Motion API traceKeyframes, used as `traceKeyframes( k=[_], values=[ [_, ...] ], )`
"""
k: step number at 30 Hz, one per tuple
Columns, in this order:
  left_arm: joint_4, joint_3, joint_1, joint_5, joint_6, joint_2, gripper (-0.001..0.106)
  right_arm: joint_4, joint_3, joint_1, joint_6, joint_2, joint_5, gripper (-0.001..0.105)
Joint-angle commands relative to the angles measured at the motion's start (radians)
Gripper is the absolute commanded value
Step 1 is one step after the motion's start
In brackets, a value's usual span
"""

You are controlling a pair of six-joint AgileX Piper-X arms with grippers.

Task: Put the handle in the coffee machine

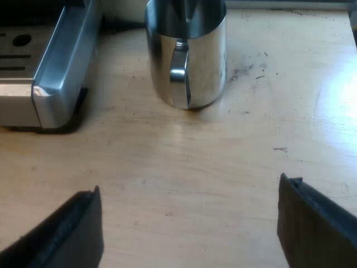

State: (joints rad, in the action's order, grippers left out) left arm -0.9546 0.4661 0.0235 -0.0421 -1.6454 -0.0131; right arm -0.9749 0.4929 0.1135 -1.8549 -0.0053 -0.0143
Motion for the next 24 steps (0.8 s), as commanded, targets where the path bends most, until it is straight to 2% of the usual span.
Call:
traceKeyframes(
  k=[1,9,24],
  values=[
    [0.018,0.005,0.000,-0.014,-0.011,-0.138,0.067,0.010,0.002,-0.004,-0.008,-0.044,-0.008,0.067],
    [0.018,0.005,0.000,-0.039,-0.004,-0.138,0.067,0.010,0.002,-0.004,-0.008,-0.044,-0.008,0.067],
    [0.018,0.005,0.000,-0.040,-0.003,-0.138,0.067,0.010,0.002,-0.004,-0.008,-0.044,-0.008,0.067]
  ],
)
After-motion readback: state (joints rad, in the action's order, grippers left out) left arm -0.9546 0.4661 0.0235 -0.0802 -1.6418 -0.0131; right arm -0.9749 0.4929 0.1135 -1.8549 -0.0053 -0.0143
